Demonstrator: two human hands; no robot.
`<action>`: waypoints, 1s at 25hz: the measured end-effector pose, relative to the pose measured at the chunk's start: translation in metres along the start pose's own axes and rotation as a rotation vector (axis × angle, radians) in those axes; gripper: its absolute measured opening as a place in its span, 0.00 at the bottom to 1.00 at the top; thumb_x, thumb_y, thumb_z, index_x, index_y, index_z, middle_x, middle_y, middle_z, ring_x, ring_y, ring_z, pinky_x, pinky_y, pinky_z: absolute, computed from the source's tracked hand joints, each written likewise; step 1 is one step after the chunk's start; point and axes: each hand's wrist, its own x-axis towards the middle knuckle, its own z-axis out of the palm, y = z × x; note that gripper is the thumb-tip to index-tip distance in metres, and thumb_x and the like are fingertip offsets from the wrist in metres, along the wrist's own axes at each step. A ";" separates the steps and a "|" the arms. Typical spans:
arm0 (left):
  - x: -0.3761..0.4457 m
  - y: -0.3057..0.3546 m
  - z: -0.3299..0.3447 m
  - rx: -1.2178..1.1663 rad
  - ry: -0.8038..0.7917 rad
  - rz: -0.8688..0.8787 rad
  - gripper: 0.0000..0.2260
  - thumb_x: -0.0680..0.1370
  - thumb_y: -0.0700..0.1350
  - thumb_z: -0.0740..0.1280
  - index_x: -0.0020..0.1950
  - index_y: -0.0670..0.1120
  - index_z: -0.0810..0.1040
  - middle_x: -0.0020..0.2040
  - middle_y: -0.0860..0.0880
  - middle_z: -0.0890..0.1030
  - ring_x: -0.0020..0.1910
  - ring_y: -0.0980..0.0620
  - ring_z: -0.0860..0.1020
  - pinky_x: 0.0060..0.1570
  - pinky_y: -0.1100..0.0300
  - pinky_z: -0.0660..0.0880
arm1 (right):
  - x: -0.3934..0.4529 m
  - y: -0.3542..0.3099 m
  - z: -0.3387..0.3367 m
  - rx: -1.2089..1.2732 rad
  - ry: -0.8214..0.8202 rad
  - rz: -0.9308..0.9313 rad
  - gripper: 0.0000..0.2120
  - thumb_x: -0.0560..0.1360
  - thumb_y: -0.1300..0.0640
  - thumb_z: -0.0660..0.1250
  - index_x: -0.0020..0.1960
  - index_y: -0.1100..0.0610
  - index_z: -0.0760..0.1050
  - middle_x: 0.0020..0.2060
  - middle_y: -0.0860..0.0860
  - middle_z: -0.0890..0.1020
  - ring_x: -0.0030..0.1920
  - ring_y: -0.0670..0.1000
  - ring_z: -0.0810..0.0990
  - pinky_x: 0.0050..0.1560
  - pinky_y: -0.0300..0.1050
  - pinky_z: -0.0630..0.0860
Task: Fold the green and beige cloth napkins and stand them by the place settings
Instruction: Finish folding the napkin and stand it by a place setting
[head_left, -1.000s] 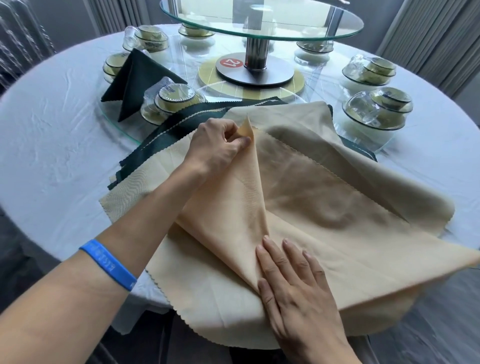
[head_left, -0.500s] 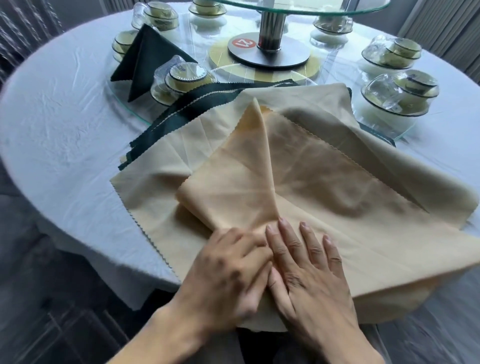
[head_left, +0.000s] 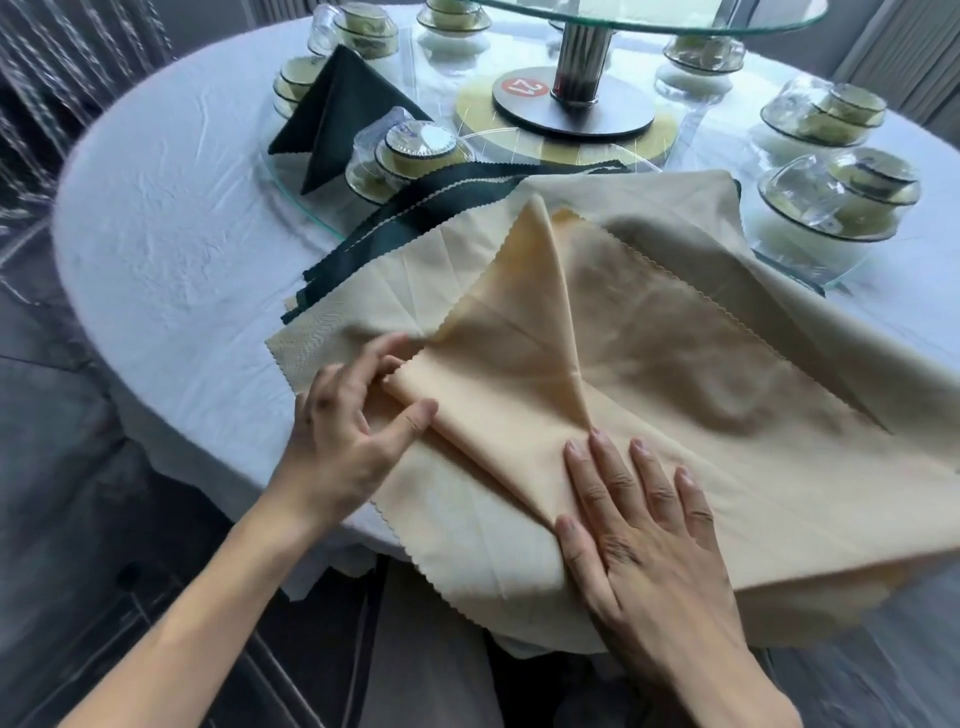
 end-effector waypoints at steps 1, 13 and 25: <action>0.003 0.003 -0.002 -0.150 -0.012 -0.040 0.27 0.69 0.63 0.69 0.67 0.61 0.73 0.55 0.54 0.79 0.53 0.59 0.78 0.56 0.61 0.73 | 0.000 0.000 0.000 0.000 -0.004 -0.002 0.31 0.82 0.41 0.38 0.75 0.52 0.65 0.74 0.50 0.67 0.73 0.56 0.62 0.68 0.60 0.58; 0.020 0.010 0.012 0.057 0.113 -0.069 0.12 0.68 0.61 0.71 0.47 0.58 0.80 0.39 0.57 0.81 0.36 0.57 0.78 0.54 0.39 0.75 | -0.002 0.002 0.001 0.004 -0.015 0.000 0.29 0.82 0.40 0.39 0.77 0.51 0.60 0.76 0.51 0.65 0.75 0.55 0.60 0.69 0.59 0.56; -0.043 0.041 0.090 0.603 -0.120 0.358 0.26 0.81 0.56 0.51 0.73 0.46 0.73 0.73 0.45 0.72 0.73 0.45 0.69 0.72 0.49 0.61 | -0.004 0.004 0.004 -0.004 0.058 -0.059 0.30 0.81 0.40 0.41 0.77 0.54 0.62 0.77 0.52 0.63 0.75 0.56 0.62 0.69 0.61 0.58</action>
